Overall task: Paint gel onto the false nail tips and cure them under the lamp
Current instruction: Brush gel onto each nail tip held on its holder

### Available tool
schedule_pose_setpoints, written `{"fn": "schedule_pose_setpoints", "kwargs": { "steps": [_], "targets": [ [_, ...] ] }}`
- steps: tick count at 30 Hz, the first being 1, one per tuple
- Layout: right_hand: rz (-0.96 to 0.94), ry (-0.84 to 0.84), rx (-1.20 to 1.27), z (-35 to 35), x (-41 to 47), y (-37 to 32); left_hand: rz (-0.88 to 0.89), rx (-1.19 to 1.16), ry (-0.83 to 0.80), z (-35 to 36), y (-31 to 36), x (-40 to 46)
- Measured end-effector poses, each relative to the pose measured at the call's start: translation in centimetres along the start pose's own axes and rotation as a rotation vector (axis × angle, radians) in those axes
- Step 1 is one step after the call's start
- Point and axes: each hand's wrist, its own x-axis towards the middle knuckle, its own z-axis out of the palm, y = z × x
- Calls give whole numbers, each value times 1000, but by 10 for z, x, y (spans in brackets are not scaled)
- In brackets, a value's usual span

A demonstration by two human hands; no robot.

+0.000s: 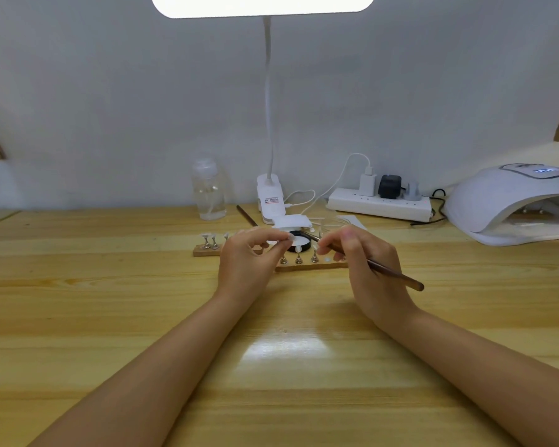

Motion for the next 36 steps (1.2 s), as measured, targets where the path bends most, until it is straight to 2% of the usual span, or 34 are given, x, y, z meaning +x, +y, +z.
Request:
{"fn": "schedule_pose_setpoints", "kwargs": {
  "steps": [10,15,20,25,28,31,36],
  "targets": [
    [4,-70,-70,2,2,2,-5,-27,-44,0,4,-1],
    [57,-55,88,1,-2,5,-13,-13,-56,0,3,0],
    [-8,-67,-96,1,1,2,-21,-15,-65,0,2,0],
    [-15,-82,18,0,-3,4,-24,-11,-56,0,3,0],
    [-31,-42,-28,1,0,3,-20,-19,-74,0,3,0],
    [-10,-80,-66,2,1,3,-1,-5,-72,0,2,0],
    [-19,-64,36,0,-3,6,-5,7,-54,0,2,0]
  ]
}}
